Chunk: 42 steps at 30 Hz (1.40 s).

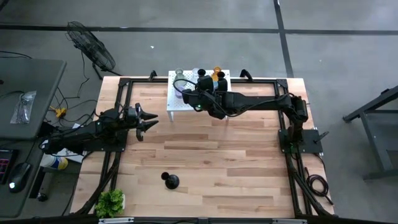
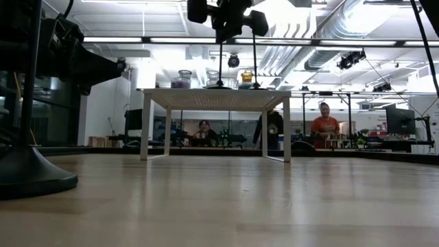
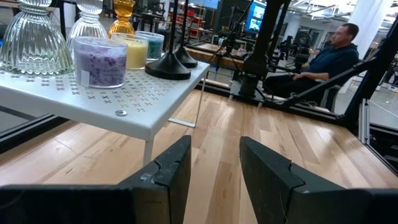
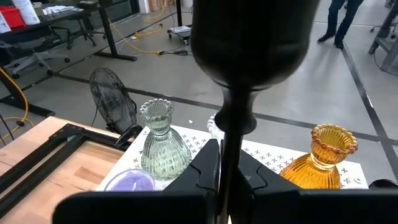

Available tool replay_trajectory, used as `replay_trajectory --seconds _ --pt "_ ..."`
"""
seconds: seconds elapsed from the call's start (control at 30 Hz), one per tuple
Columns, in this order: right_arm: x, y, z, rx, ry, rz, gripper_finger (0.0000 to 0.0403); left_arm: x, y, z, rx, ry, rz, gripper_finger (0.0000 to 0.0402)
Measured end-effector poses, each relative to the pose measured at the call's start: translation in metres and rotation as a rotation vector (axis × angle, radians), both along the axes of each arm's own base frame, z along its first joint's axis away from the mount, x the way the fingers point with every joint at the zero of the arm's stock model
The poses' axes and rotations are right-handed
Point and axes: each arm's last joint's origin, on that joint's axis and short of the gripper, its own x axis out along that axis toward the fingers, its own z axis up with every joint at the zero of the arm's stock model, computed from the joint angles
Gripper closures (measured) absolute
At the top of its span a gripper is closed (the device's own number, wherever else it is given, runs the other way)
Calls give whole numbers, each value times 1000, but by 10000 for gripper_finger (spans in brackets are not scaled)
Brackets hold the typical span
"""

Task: Pick & Place candle stick holders
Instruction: Put the right black candle holder on the shelf aligned with the other black candle holder

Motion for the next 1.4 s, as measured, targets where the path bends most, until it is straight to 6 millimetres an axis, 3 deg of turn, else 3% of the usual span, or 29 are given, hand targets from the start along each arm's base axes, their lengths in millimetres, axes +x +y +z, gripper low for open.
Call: replay_trajectory --seconds 0.3,0.87,1.4 --pt "0 0 0 -11 22 2 363 0 0 0 0 0 0 268" --pt "0 2 -2 5 38 27 223 0 0 0 0 0 0 268" --pt "-1 11 -8 107 79 145 213 0 0 0 0 0 0 268"
